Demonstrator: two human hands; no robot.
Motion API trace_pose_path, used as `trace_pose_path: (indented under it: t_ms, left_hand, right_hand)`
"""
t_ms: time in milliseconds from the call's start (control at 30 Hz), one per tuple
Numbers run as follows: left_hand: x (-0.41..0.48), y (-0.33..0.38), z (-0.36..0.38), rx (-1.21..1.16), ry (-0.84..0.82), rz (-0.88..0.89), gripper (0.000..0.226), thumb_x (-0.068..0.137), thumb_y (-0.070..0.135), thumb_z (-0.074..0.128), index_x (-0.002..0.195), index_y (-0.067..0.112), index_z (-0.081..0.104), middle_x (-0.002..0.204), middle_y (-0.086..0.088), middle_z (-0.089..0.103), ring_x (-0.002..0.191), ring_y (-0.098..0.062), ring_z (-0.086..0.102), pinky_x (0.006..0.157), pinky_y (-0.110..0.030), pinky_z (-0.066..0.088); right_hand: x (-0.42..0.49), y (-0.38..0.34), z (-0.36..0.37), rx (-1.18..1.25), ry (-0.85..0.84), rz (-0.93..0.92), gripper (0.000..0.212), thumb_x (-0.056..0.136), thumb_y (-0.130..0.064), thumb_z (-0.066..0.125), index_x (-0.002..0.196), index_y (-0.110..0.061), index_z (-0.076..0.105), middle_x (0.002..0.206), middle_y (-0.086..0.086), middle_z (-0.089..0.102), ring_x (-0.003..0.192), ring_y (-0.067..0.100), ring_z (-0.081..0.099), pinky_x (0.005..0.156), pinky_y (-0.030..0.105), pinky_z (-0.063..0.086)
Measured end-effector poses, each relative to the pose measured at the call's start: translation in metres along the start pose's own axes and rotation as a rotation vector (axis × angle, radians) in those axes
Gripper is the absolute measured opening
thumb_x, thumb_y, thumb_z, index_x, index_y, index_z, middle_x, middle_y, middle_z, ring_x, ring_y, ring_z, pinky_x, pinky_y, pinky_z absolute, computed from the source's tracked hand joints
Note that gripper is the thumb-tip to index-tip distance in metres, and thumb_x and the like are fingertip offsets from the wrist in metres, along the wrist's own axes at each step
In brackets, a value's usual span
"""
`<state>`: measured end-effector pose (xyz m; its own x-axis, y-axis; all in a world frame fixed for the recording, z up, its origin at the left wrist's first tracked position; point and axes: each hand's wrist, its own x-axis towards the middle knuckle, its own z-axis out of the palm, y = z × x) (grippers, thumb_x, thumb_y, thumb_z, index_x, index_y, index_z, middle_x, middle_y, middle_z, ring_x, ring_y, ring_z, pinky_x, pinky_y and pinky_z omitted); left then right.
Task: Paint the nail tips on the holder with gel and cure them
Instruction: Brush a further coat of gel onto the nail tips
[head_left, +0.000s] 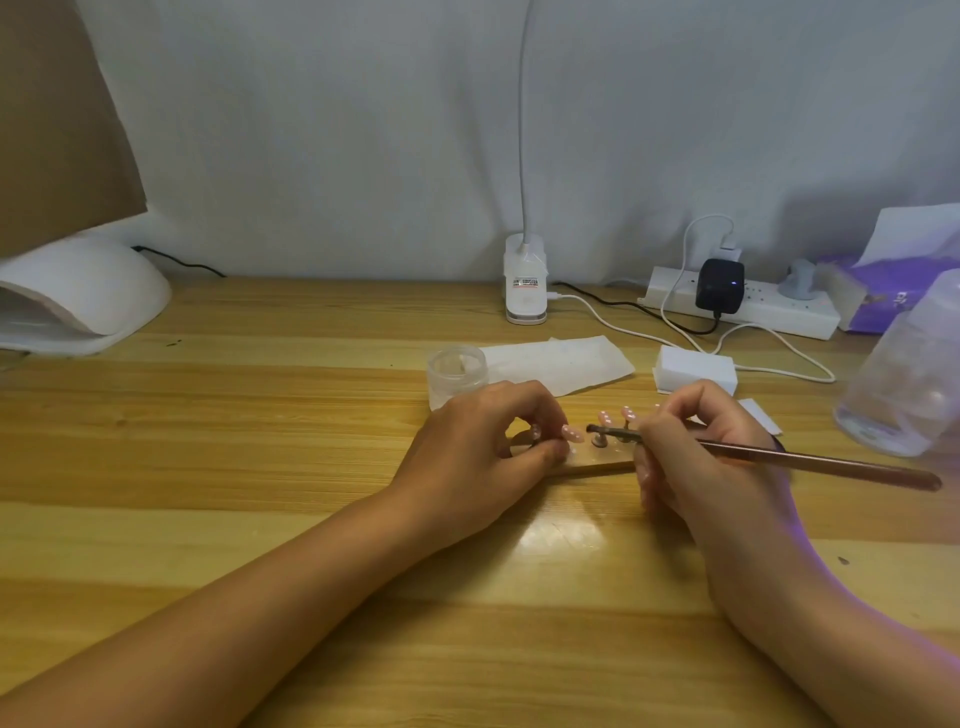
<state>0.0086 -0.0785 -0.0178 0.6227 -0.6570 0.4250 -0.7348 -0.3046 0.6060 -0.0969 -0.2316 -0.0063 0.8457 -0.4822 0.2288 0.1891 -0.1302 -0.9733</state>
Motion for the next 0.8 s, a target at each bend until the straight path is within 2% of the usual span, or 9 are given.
trace_pose_path:
  t_ms: [100, 167, 233, 300, 367, 600, 667, 800]
  left_hand:
    - [0.0000, 0.0007, 0.0002, -0.009, 0.001, 0.011, 0.011, 0.087, 0.023, 0.073, 0.091, 0.030, 0.066, 0.088, 0.016, 0.065, 0.064, 0.019, 0.050, 0.053, -0.006, 0.033]
    - [-0.0001, 0.0007, 0.0004, -0.014, 0.002, 0.017, 0.011, 0.088, 0.022, 0.073, 0.090, 0.030, 0.067, 0.088, 0.015, 0.066, 0.062, 0.017, 0.050, 0.052, -0.006, 0.033]
    - [-0.0001, 0.0004, 0.0002, -0.015, -0.001, 0.021, 0.010, 0.088, 0.022, 0.073, 0.089, 0.029, 0.067, 0.088, 0.015, 0.067, 0.060, 0.014, 0.050, 0.052, -0.007, 0.033]
    - [0.0001, 0.0004, -0.0001, -0.022, -0.004, 0.028, 0.010, 0.088, 0.020, 0.072, 0.090, 0.029, 0.068, 0.088, 0.015, 0.067, 0.059, 0.014, 0.050, 0.051, -0.008, 0.032]
    - [-0.0002, 0.0005, -0.0002, -0.026, -0.001, 0.034, 0.011, 0.088, 0.018, 0.072, 0.089, 0.029, 0.068, 0.084, 0.017, 0.066, 0.060, 0.017, 0.049, 0.052, -0.007, 0.032]
    - [-0.0002, -0.0001, 0.0006, -0.010, 0.001, 0.039, 0.009, 0.088, 0.018, 0.072, 0.094, 0.024, 0.070, 0.088, 0.016, 0.068, 0.063, 0.019, 0.050, 0.053, -0.006, 0.033]
    - [-0.0001, -0.0005, 0.0006, -0.009, -0.002, 0.037, 0.008, 0.088, 0.019, 0.072, 0.095, 0.024, 0.070, 0.088, 0.016, 0.068, 0.063, 0.019, 0.050, 0.053, -0.006, 0.032]
    - [0.0000, -0.0007, 0.0007, -0.011, 0.000, 0.036, 0.009, 0.087, 0.019, 0.072, 0.094, 0.024, 0.070, 0.088, 0.016, 0.067, 0.063, 0.020, 0.049, 0.053, -0.005, 0.032]
  right_hand:
    - [0.0000, -0.0001, -0.0017, 0.049, -0.079, 0.016, 0.016, 0.088, -0.011, 0.066, 0.083, -0.020, 0.054, 0.058, -0.001, 0.061, 0.050, 0.005, 0.054, 0.045, 0.015, 0.043]
    - [-0.0004, -0.0016, -0.0008, 0.018, -0.143, 0.006, 0.017, 0.081, -0.017, 0.070, 0.079, -0.026, 0.056, 0.061, 0.000, 0.063, 0.053, 0.005, 0.057, 0.047, 0.016, 0.044]
    - [0.0008, -0.0015, 0.0005, -0.019, -0.164, -0.012, 0.017, 0.080, -0.013, 0.070, 0.078, -0.023, 0.056, 0.062, 0.001, 0.063, 0.054, 0.006, 0.058, 0.047, 0.015, 0.044]
    - [0.0024, 0.0002, 0.0005, -0.065, -0.162, -0.032, 0.024, 0.084, -0.002, 0.067, 0.075, -0.023, 0.057, 0.064, 0.001, 0.062, 0.057, 0.011, 0.056, 0.049, 0.024, 0.045]
    - [0.0031, 0.0005, 0.0011, -0.090, -0.156, -0.042, 0.027, 0.083, 0.000, 0.065, 0.073, -0.024, 0.057, 0.066, 0.002, 0.060, 0.061, 0.017, 0.055, 0.055, 0.032, 0.045]
    - [0.0011, 0.0002, 0.0022, -0.138, -0.170, -0.073, 0.014, 0.081, -0.017, 0.071, 0.080, -0.022, 0.058, 0.074, 0.010, 0.063, 0.070, 0.028, 0.060, 0.064, 0.041, 0.051]
    - [0.0009, -0.0001, 0.0028, -0.165, -0.185, -0.064, 0.013, 0.074, -0.021, 0.068, 0.081, -0.021, 0.057, 0.073, 0.010, 0.062, 0.068, 0.024, 0.059, 0.062, 0.038, 0.051]
    - [0.0048, 0.0012, 0.0012, -0.180, -0.208, -0.056, 0.018, 0.080, -0.006, 0.070, 0.080, -0.016, 0.055, 0.070, 0.009, 0.060, 0.064, 0.020, 0.057, 0.059, 0.036, 0.048]
